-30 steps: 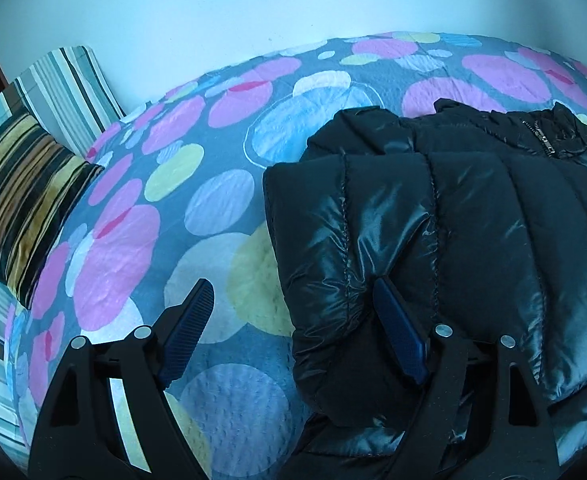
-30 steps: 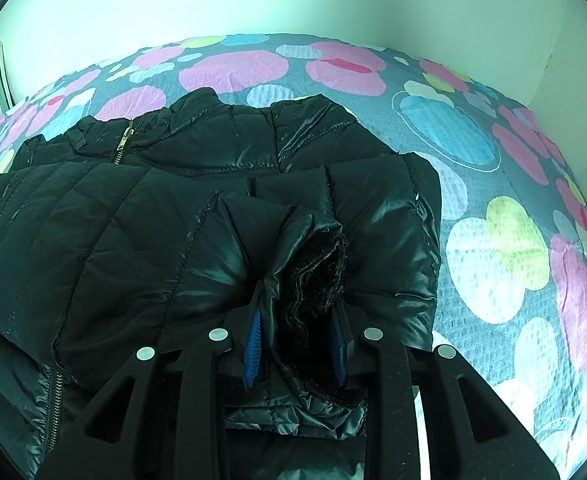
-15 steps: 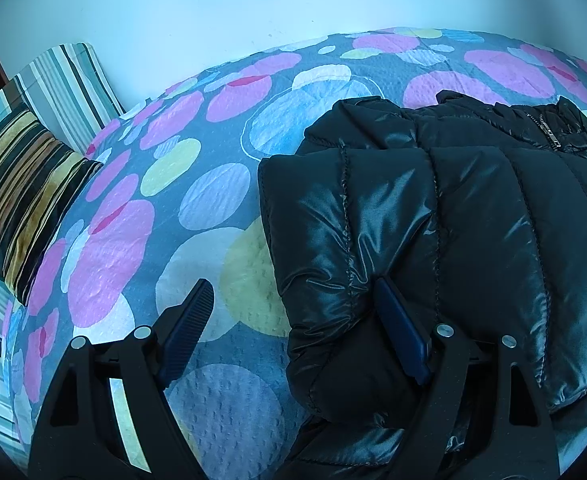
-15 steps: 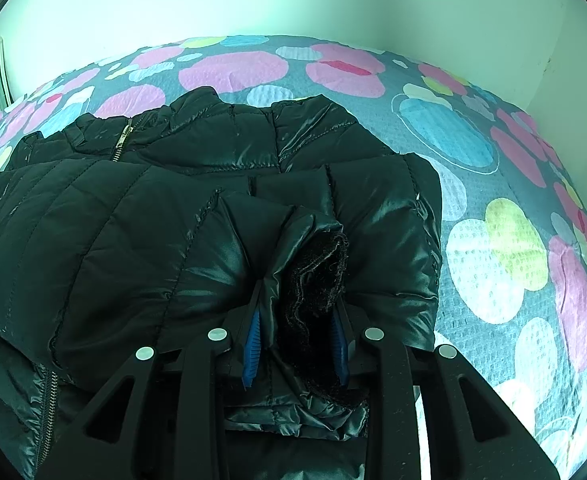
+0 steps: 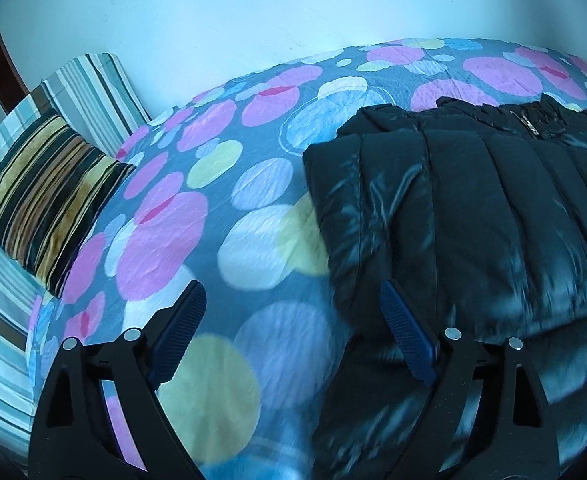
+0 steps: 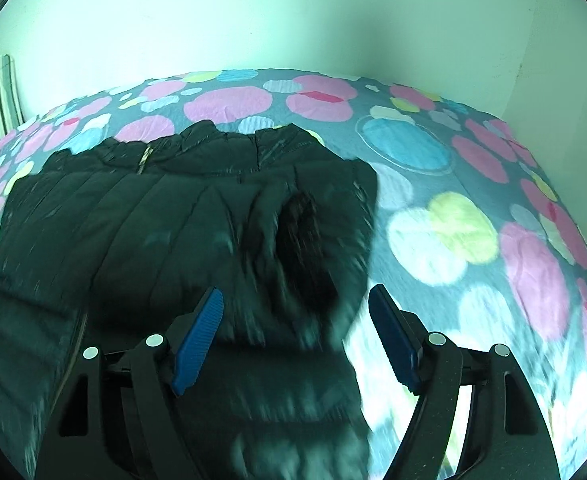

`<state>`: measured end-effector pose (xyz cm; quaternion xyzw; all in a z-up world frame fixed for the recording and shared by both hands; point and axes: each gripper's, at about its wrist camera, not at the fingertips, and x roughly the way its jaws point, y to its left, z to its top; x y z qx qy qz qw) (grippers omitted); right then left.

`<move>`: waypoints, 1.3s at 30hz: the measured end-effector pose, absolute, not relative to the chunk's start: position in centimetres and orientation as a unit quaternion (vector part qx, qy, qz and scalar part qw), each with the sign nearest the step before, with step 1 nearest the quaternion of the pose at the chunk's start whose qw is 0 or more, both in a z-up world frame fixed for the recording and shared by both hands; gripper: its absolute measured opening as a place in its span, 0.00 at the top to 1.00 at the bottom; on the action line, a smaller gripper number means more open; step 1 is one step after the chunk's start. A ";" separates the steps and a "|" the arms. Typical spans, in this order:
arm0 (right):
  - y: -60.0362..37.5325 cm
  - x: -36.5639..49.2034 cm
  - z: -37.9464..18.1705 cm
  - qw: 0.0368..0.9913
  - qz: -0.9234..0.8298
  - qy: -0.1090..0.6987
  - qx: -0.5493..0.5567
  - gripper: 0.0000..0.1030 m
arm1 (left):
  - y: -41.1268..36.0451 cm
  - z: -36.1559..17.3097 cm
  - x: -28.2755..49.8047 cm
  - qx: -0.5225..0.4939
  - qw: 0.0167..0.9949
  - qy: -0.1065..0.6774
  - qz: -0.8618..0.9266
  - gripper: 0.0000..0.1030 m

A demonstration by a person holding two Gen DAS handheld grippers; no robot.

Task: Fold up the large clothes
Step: 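Open the right tool to release the folded side and lift away, then grasp the black jacket's hem with both tools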

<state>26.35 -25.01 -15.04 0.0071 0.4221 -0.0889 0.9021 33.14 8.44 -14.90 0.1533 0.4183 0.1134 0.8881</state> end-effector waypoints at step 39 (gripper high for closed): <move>-25.4 5.1 -18.9 0.875 -0.015 0.478 0.076 0.25 | 10.8 -17.6 7.9 0.107 0.887 0.448 0.033 0.16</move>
